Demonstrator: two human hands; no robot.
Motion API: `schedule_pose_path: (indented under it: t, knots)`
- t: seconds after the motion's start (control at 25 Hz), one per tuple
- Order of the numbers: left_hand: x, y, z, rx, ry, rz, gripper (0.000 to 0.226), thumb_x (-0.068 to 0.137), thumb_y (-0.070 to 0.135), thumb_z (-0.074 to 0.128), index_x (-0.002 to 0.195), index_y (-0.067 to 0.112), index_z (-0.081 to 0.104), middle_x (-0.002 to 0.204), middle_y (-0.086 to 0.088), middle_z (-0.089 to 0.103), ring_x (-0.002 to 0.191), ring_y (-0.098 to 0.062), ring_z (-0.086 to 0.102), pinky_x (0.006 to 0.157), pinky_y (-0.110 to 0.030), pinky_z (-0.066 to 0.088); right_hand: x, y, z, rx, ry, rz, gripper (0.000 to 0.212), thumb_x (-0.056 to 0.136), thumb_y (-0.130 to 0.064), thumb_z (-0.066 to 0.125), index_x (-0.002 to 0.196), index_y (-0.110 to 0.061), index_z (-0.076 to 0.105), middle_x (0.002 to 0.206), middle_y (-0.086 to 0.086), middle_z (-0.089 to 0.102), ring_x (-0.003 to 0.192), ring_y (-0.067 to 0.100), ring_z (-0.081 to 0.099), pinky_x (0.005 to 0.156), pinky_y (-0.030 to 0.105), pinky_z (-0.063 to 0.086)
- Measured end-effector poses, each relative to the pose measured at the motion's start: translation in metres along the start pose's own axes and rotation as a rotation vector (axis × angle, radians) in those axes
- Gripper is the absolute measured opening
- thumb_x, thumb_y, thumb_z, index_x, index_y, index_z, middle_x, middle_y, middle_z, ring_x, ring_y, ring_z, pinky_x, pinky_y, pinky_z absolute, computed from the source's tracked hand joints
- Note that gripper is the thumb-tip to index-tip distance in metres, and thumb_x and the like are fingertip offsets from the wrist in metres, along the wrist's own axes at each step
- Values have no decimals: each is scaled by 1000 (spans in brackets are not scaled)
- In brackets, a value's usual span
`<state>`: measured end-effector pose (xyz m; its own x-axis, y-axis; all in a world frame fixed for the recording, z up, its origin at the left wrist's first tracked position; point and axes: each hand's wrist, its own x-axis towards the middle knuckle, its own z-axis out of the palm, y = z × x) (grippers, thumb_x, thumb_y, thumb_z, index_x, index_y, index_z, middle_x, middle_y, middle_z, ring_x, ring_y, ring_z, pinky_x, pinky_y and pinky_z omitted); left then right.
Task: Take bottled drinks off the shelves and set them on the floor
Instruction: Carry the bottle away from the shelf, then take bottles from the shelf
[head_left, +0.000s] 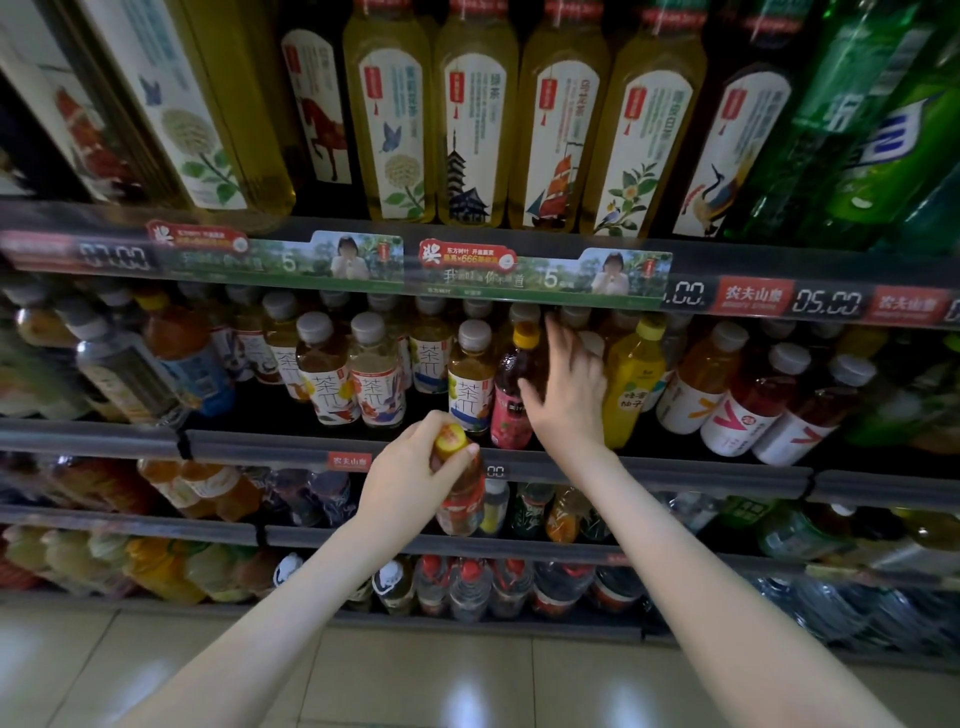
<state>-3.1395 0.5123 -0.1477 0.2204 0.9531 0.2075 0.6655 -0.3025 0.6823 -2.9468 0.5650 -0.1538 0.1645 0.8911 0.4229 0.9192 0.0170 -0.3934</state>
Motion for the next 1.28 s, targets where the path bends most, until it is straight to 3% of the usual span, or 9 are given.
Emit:
schedule_pose_path:
  t: [0.16,0.24,0.36,0.6,0.72,0.92,1.04,1.12,1.28]
  knots:
    - [-5,-7,-10,4,-11,15,21,90,41,57,103,26,49,85,11,51,77,-12,53,61,-28,41,29,-9,2,-15,-296,5,64,96,-37,50,151,-28,17,144,15,38,130,37,38,105,46,39]
    - [-9,-12,-13,5,-11,19,23,90,41,57,105,25,50,88,9,53,79,-13,54,63,-29,42,30,-11,-7,-36,-244,-15,45,97,-39,49,136,-22,37,124,14,52,108,34,57,82,40,51]
    - [-15,-23,-11,-10,-45,15,24,90,41,57,106,24,50,91,7,56,81,-13,54,65,-30,45,5,-15,-23,-2,-230,-43,25,95,-39,52,106,-19,44,95,5,56,80,25,59,60,32,46]
    - [-32,-44,19,33,-188,-2,28,91,43,56,111,25,51,99,6,58,86,-16,58,69,-32,47,-57,0,-53,351,39,54,20,88,-27,65,95,-15,50,88,-7,50,77,2,46,66,8,38]
    - [-42,-54,46,77,-283,-21,33,91,44,55,117,24,50,106,3,59,94,-22,60,74,-34,48,-77,20,-48,385,-73,123,21,88,-29,65,96,-17,50,89,-9,51,78,2,47,68,7,37]
    - [-74,-103,130,153,-410,-174,35,93,43,51,121,22,45,109,-1,59,98,-26,60,68,-31,41,-147,92,43,290,-490,213,23,84,-24,71,92,-20,49,90,-6,55,79,5,50,67,8,33]
    - [-97,-159,212,255,-554,-286,42,95,45,45,130,22,36,123,-2,53,104,-29,58,76,-33,42,-209,147,144,199,-731,266,27,80,-20,74,90,-24,49,94,-7,56,88,17,57,70,27,41]
    - [-114,-203,272,316,-627,-300,44,96,43,44,131,19,33,126,-5,53,106,-31,57,81,-34,43,-252,181,214,142,-839,271,28,80,-23,73,95,-27,50,100,-5,57,92,22,59,71,35,47]
    - [-157,-297,395,380,-747,-363,49,96,40,46,135,16,30,133,-6,48,109,-32,57,83,-36,45,-331,245,342,59,-976,322,30,85,-25,68,108,-20,49,111,2,55,98,23,57,75,31,45]
